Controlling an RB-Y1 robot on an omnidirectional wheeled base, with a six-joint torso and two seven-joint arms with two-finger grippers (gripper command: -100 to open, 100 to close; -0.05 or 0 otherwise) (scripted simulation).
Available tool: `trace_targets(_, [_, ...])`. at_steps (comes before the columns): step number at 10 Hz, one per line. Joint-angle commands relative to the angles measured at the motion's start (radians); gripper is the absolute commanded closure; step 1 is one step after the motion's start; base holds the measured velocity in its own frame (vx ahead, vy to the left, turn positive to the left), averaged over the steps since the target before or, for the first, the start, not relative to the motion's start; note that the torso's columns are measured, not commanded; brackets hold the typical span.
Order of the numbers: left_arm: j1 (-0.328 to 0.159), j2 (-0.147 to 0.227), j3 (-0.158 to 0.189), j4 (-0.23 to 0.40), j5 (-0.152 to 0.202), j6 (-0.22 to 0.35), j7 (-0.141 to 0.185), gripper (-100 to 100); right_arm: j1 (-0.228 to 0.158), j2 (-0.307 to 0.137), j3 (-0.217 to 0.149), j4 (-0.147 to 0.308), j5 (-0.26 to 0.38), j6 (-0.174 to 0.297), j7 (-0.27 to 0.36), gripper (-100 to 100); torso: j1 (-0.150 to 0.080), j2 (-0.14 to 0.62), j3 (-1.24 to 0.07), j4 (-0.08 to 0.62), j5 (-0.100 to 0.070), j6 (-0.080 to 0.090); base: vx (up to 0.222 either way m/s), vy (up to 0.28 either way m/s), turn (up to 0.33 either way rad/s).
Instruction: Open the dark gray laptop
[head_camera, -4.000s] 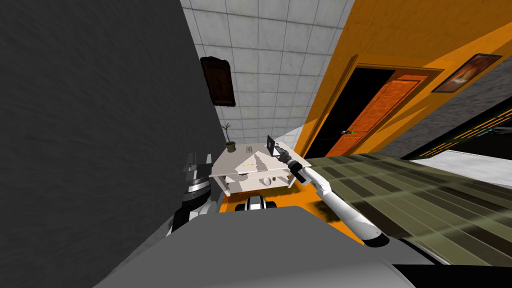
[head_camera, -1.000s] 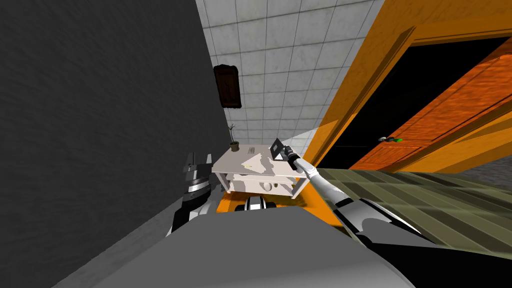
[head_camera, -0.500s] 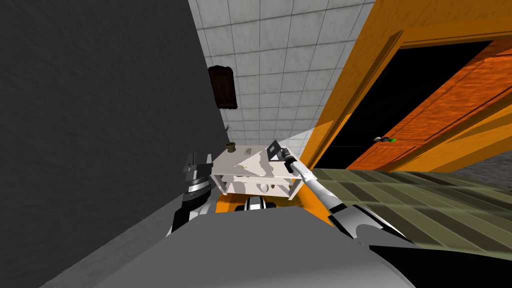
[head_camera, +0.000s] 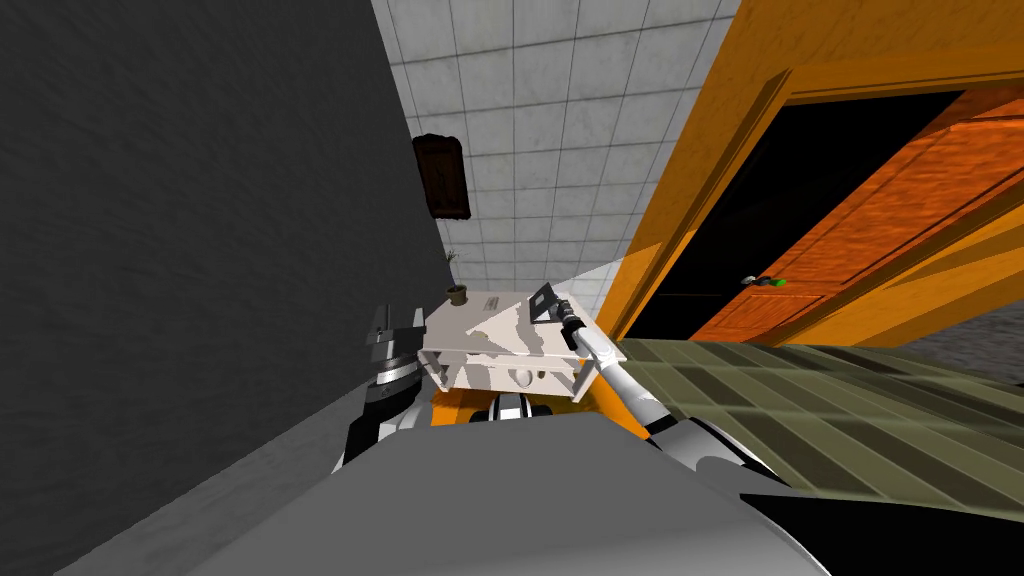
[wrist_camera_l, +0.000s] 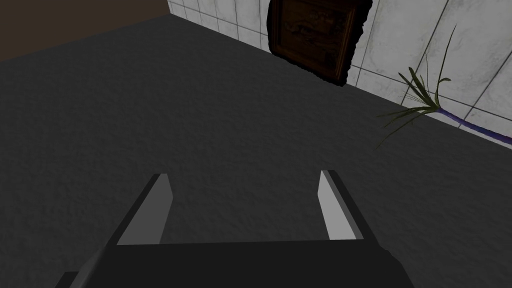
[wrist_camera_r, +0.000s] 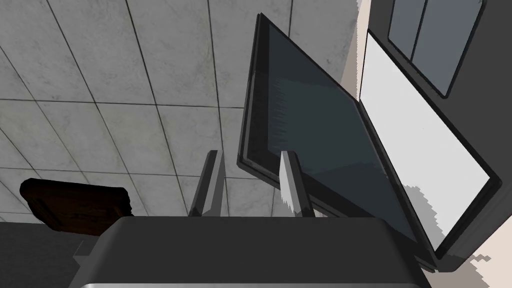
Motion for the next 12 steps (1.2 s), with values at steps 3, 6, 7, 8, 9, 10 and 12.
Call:
trace_targets(3, [0.000, 0.000, 0.000, 0.000, 0.000, 0.000, 0.000, 0, 0.049, 0.131, -0.013, -0.032, 0.058, 0.004, -0.012, 100, 0.001, -0.001, -0.001, 0.000, 0.001, -0.001, 0.019, -0.100, -0.010])
trace_targets(6, [0.000, 0.000, 0.000, 0.000, 0.000, 0.000, 0.000, 0, -0.014, 0.055, -0.025, 0.027, -0.016, -0.021, -0.019, -100, 0.007, 0.008, 0.004, 0.006, 0.005, 0.004, -0.033, 0.003, 0.016])
trace_targets(7, [0.000, 0.000, 0.000, 0.000, 0.000, 0.000, 0.000, 0, -0.014, 0.055, -0.025, 0.027, -0.016, -0.021, -0.019, -100, 0.009, 0.015, 0.009, 0.009, 0.006, 0.007, -0.038, 0.099, -0.003])
trace_targets(8, [0.000, 0.000, 0.000, 0.000, 0.000, 0.000, 0.000, 0, -0.035, 0.030, -0.027, 0.048, -0.040, -0.030, -0.020, -100, 0.005, 0.017, 0.010, 0.010, 0.006, 0.007, -0.040, 0.080, 0.006])
trace_targets(9, [0.000, 0.000, 0.000, 0.000, 0.000, 0.000, 0.000, 0, -0.055, 0.006, -0.029, 0.070, -0.065, -0.039, -0.021, -100, 0.000, 0.017, 0.011, 0.011, 0.004, 0.007, -0.046, 0.078, 0.013])
trace_targets(10, [0.000, 0.000, 0.000, 0.000, 0.000, 0.000, 0.000, 0, -0.076, -0.019, -0.031, 0.092, -0.089, -0.048, -0.023, -100, 0.000, 0.018, 0.011, 0.012, 0.005, 0.008, -0.056, 0.076, 0.014])
trace_targets(12, [0.000, 0.000, 0.000, 0.000, 0.000, 0.000, 0.000, 0, -0.118, -0.067, -0.035, 0.135, -0.138, -0.066, -0.026, -100, 0.001, 0.019, 0.012, 0.012, 0.005, 0.008, -0.071, 0.074, 0.010])
